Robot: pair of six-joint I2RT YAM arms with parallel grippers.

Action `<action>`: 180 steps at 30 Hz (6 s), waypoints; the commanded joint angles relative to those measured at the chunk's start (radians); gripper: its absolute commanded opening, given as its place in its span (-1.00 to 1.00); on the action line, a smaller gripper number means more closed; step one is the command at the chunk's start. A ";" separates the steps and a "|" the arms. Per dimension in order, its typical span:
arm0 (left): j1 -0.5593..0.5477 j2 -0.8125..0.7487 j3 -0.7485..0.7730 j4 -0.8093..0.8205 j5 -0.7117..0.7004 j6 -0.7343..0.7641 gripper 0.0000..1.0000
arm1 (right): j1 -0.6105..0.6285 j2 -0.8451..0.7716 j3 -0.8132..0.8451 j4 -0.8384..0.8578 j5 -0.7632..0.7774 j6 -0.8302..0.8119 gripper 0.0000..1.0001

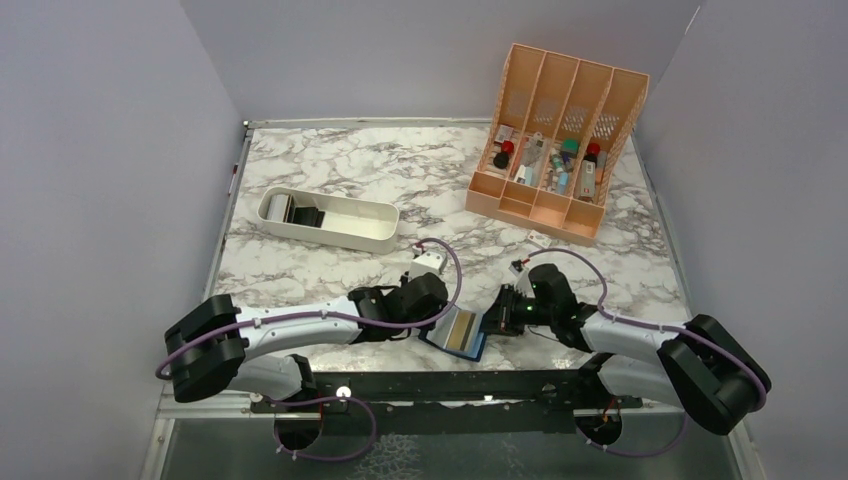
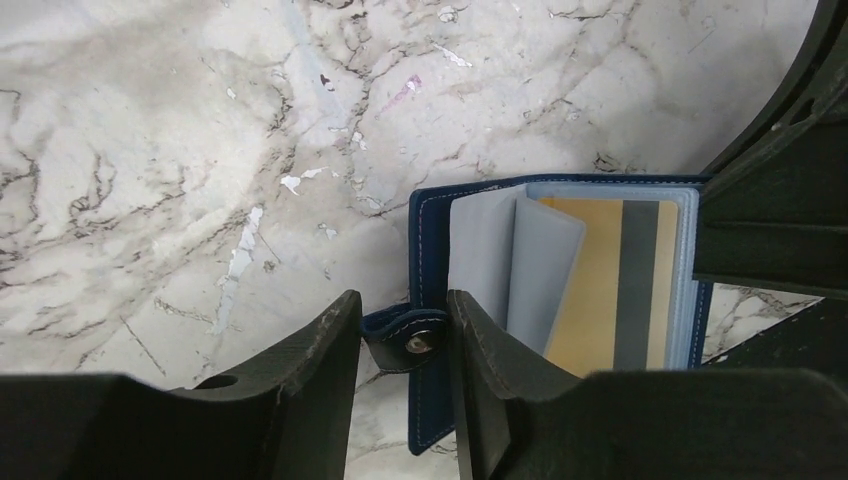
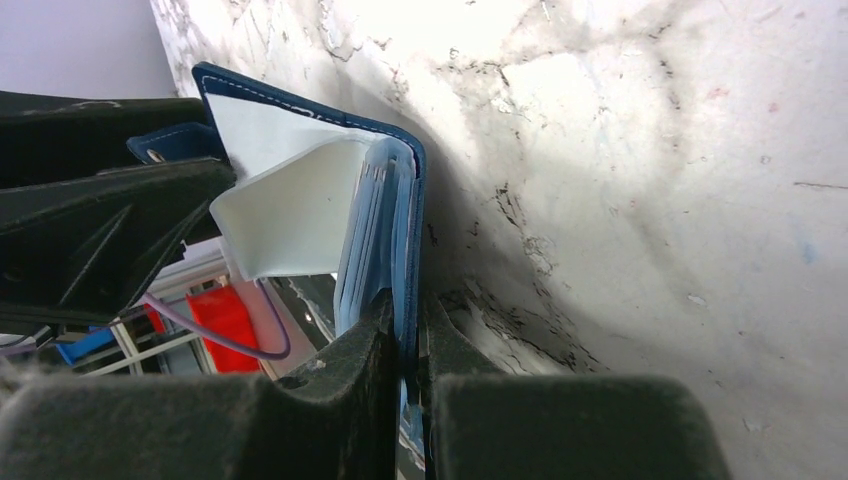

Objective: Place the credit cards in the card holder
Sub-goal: Close the card holder at the center of the board.

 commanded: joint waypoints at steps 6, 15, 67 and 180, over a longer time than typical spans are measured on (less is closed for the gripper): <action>-0.004 -0.023 0.008 -0.005 -0.023 0.008 -0.60 | 0.003 0.035 -0.002 0.030 0.013 -0.013 -0.74; -0.004 -0.117 -0.103 0.127 0.069 -0.067 -1.00 | 0.003 -0.046 0.036 -0.017 -0.041 0.001 -0.37; 0.122 -0.036 -0.274 0.521 0.356 -0.258 -0.91 | 0.201 0.259 0.315 -0.284 0.275 -0.228 -0.44; 0.160 -0.337 -0.361 0.244 0.379 -0.305 -0.36 | 0.383 0.124 0.390 -0.239 0.377 -0.147 -0.34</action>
